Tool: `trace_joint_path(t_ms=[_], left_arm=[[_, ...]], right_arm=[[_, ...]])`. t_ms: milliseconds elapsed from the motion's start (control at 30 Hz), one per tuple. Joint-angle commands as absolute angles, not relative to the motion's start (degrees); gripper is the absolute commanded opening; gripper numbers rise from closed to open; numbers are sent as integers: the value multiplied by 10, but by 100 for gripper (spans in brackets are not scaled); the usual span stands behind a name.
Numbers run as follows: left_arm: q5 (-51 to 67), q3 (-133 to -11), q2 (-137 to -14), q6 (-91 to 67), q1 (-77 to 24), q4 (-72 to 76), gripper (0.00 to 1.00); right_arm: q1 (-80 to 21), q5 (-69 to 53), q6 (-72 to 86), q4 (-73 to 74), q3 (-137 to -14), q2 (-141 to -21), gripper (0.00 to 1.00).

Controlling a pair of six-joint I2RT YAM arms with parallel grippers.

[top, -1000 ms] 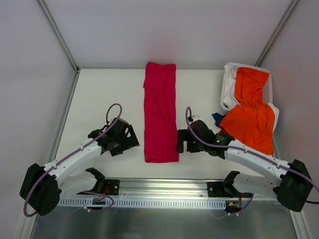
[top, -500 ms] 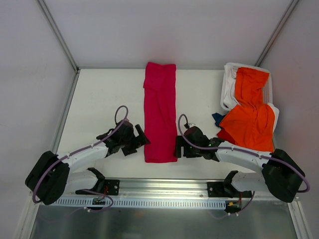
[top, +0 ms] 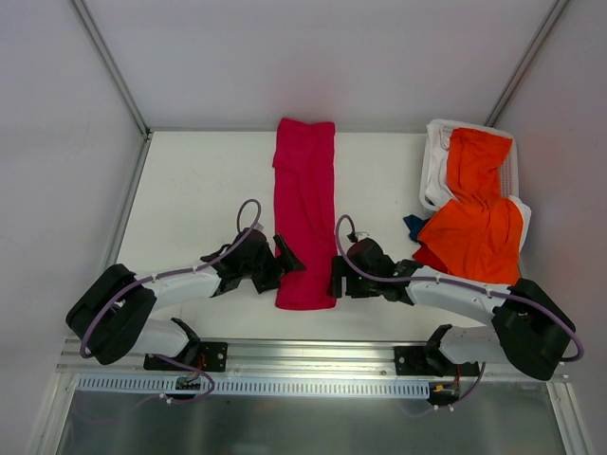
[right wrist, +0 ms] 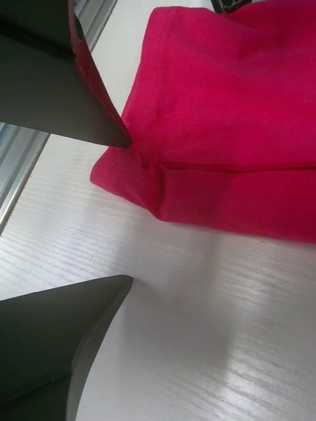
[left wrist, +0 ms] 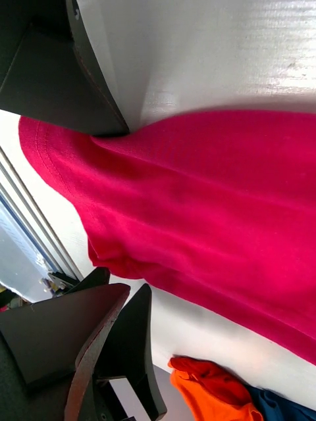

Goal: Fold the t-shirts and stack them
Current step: Grab the bottom of the folded rectangular tshirt with both arms

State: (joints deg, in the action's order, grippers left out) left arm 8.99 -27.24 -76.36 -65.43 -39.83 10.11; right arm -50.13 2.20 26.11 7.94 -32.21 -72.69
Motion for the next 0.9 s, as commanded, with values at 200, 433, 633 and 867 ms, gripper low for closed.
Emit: trace_joint_path(t_ms=[200,433,633,867], left_arm=[[78,-226,-726,-671,-424,17,93],[68,-234,-737,-677,-435,13,93],[62,-233,-737,-682,-441,10,93],[60,-227,-731,-689,-445,7,91]], right_arm=[[-501,30,278,152,-316,-594,84],[-501,19,269,121,-341,-647,85],[-501,-39,297,30,-319,-738,82],[-501,-49,301,6,-309,-773,71]])
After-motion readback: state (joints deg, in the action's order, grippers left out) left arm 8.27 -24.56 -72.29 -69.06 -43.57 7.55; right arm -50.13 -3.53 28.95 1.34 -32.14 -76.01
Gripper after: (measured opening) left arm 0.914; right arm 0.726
